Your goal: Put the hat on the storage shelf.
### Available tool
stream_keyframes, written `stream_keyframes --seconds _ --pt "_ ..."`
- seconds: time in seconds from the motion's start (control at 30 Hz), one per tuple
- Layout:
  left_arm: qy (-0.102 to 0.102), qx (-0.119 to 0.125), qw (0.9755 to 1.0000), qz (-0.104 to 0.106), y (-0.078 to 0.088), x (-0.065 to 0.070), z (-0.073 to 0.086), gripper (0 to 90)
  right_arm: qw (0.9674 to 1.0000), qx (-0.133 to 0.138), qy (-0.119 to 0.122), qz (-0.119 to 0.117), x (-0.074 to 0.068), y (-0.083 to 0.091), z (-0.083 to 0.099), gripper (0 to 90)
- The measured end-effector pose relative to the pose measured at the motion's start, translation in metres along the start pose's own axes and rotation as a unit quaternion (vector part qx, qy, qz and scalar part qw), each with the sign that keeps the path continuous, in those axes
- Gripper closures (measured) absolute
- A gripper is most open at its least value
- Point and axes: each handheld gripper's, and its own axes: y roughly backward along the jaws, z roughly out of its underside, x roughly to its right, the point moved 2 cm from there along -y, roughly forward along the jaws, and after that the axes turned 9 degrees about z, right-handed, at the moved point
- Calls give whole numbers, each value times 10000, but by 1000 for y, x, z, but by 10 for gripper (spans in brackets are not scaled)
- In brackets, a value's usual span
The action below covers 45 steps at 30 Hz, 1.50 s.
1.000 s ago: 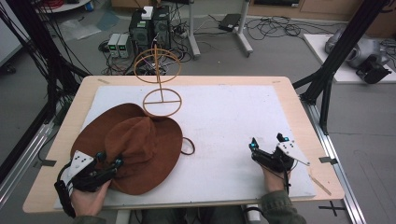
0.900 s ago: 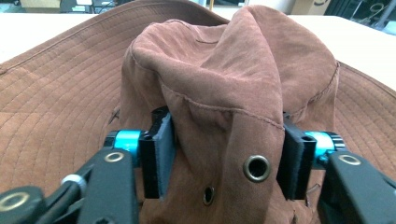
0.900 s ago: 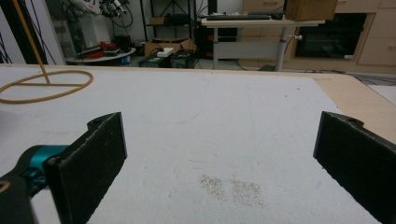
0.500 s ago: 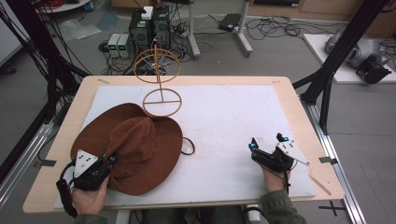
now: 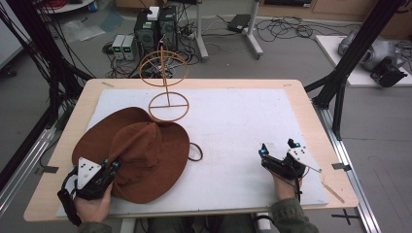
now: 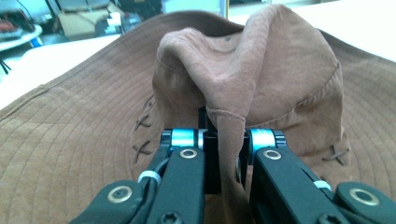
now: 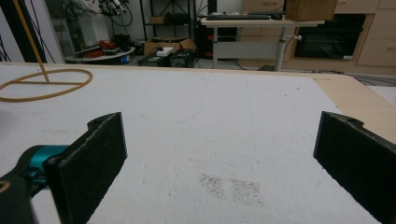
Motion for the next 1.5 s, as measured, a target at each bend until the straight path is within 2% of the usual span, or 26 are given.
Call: stream_keyframes --seconds 0.07,0.17,0.4,0.57,0.77,0.87,0.9,0.93,1.0,1.2,1.27,1.3,1.33,1.37,1.5 --pt "-45 114 9999 -39 2 2 -2 878 10000 1 8 3 0 0 0 17" --pt "-78 327 9994 15 7 4 -6 877 10000 29 52 -7 0 0 0 18" --pt "-123 498 9986 106 14 7 -13 877 10000 27 52 -6 0 -1 0 17" --pt "-57 664 9976 172 20 7 -17 877 10000 26 49 -10 0 0 0 18" --pt "-32 999 9948 182 29 6 -24 877 10000 3 3 -12 0 0 0 18" --pt "39 1227 9922 203 33 7 -28 876 10000 10 41 -5 0 -1 0 18" --pt "79 1345 9906 230 36 6 -31 877 10000 -1 19 -8 -1 -1 1 17" --pt "79 1345 9906 230 36 6 -31 876 10000 -1 19 -8 -1 -1 1 17" --pt "75 1479 9887 245 38 5 -36 876 10000 -17 23 -5 -1 -1 1 18" --pt "65 1830 9825 338 40 4 -58 876 10000 -5 35 -7 -1 -1 1 18" --pt "107 2026 9784 383 41 3 -69 876 10000 -16 18 -7 -1 -2 1 18" --pt "101 2162 9755 391 42 3 -78 876 10000 -16 -6 -7 -1 -2 1 18" --pt "101 2162 9755 391 42 3 -78 876 10000 -25 -11 -6 -1 -2 1 18" --pt "123 2249 9734 415 42 3 -83 876 10000 -23 -18 -14 -1 -2 1 18" --pt "263 2446 9681 486 36 0 -99 875 10000 -13 -5 -46 -1 -3 1 18"
